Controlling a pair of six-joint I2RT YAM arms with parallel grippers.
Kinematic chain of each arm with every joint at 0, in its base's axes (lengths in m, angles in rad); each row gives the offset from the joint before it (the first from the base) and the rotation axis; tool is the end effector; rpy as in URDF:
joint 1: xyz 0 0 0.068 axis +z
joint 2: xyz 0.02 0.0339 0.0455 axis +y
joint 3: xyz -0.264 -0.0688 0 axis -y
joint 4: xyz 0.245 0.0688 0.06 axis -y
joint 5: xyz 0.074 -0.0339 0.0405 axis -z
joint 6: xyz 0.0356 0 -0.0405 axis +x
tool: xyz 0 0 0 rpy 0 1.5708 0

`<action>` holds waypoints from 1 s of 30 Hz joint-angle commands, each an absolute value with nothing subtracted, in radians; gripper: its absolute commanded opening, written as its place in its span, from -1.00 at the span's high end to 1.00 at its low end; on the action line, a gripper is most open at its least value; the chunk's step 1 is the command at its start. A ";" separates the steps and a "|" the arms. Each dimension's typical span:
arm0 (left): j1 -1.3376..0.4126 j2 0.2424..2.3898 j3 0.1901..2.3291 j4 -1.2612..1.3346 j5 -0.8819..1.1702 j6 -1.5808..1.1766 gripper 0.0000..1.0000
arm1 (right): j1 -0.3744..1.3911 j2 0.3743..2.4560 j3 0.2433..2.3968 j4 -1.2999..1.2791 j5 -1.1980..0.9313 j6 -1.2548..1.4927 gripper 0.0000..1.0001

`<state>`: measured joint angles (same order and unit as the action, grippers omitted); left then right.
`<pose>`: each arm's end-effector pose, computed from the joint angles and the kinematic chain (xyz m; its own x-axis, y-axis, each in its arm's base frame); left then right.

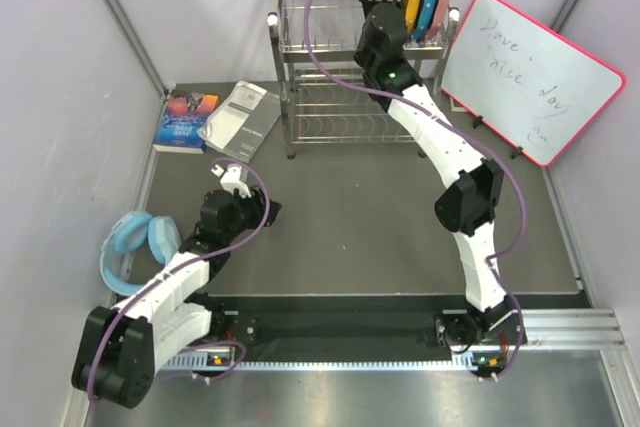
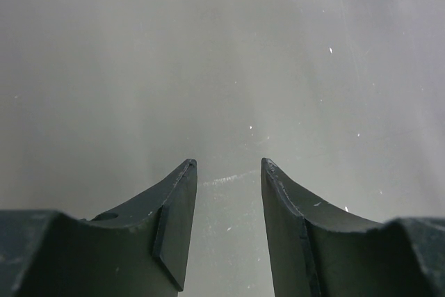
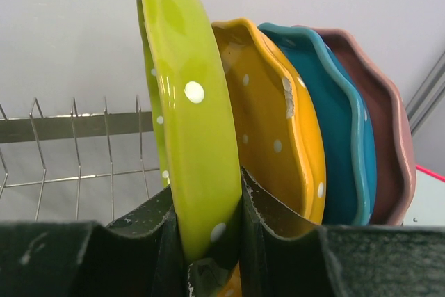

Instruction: Load the plates into the dish rack

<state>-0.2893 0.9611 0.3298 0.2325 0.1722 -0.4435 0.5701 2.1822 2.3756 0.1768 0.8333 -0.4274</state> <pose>0.1924 -0.0636 0.1914 -0.5217 -0.2858 -0.8038 0.2309 0.8598 -0.4555 0.4282 0.2432 0.4711 0.1868 -0.2113 -0.9594 0.3246 0.9350 -0.1427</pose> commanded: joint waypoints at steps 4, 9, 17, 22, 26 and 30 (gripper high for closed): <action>-0.284 0.976 0.339 0.288 0.192 -0.448 0.05 | 0.538 2.140 2.390 0.357 0.824 -0.449 0.47; -0.284 0.988 0.345 0.291 0.196 -0.453 0.05 | 0.538 2.120 2.381 0.379 0.813 -0.471 0.28; -0.284 0.986 0.348 0.295 0.204 -0.459 0.06 | 0.554 2.065 2.346 0.431 0.799 -0.512 0.18; -0.284 0.985 0.362 0.276 0.196 -0.451 0.06 | 0.592 1.998 2.323 0.488 0.775 -0.575 0.16; -0.284 0.996 0.403 0.241 0.187 -0.436 0.04 | 0.633 1.902 2.248 0.572 0.703 -0.731 0.09; -0.284 1.019 0.478 0.184 0.193 -0.390 -0.03 | 0.634 1.789 2.185 0.658 0.722 -0.848 0.06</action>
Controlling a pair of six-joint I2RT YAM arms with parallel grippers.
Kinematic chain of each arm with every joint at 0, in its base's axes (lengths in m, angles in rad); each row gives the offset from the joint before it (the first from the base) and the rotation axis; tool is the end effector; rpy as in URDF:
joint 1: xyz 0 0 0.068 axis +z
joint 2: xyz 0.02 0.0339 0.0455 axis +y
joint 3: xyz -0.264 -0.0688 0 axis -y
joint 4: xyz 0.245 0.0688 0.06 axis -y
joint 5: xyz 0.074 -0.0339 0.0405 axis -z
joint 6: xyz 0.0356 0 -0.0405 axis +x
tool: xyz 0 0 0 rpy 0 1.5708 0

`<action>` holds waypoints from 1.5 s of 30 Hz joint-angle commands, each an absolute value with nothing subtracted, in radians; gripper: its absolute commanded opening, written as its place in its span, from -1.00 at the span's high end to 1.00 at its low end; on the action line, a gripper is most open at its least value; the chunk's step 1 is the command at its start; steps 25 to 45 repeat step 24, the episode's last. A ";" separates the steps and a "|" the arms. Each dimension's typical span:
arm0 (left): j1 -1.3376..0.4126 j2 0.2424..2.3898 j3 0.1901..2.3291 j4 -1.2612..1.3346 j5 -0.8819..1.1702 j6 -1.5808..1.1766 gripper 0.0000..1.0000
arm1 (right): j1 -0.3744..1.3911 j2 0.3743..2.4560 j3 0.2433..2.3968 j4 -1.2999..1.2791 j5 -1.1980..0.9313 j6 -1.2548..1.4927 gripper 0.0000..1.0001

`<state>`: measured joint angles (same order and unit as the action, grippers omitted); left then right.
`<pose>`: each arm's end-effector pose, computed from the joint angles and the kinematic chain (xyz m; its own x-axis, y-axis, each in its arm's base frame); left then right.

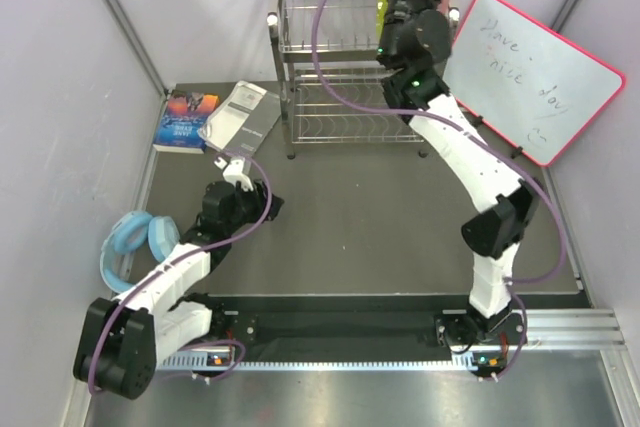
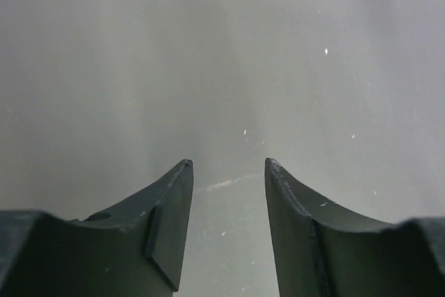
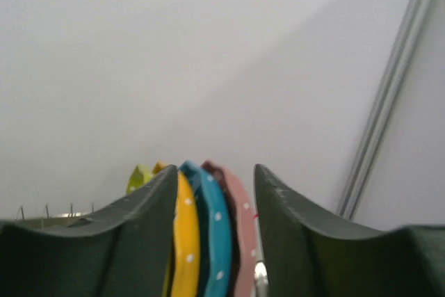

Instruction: Load the plates into the dish rack

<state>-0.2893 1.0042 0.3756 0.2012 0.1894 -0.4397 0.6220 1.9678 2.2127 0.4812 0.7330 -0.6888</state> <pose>0.2002 -0.0666 0.1955 -0.5487 -0.2729 -0.7903 0.2330 0.8579 -0.4580 0.3555 0.2256 0.5413 0.4334 -0.2705 -0.8597 0.3226 0.9372 -0.1323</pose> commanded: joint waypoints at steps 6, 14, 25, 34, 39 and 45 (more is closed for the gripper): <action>-0.284 1.052 0.708 0.094 0.100 -0.221 -0.58 | 0.343 1.502 1.896 0.258 0.684 -0.719 -0.99; -0.284 1.084 0.888 0.222 -0.133 0.030 -0.98 | -0.098 1.540 1.746 -0.716 0.580 -0.298 -0.99; -0.247 1.290 1.181 0.072 -0.343 0.068 -0.98 | -0.101 1.568 1.726 -0.844 0.368 -0.069 -1.00; -0.247 1.290 1.181 0.072 -0.343 0.068 -0.98 | -0.101 1.568 1.726 -0.844 0.368 -0.069 -1.00; -0.247 1.290 1.181 0.072 -0.343 0.068 -0.98 | -0.101 1.568 1.726 -0.844 0.368 -0.069 -1.00; -0.247 1.290 1.181 0.072 -0.343 0.068 -0.98 | -0.101 1.568 1.726 -0.844 0.368 -0.069 -1.00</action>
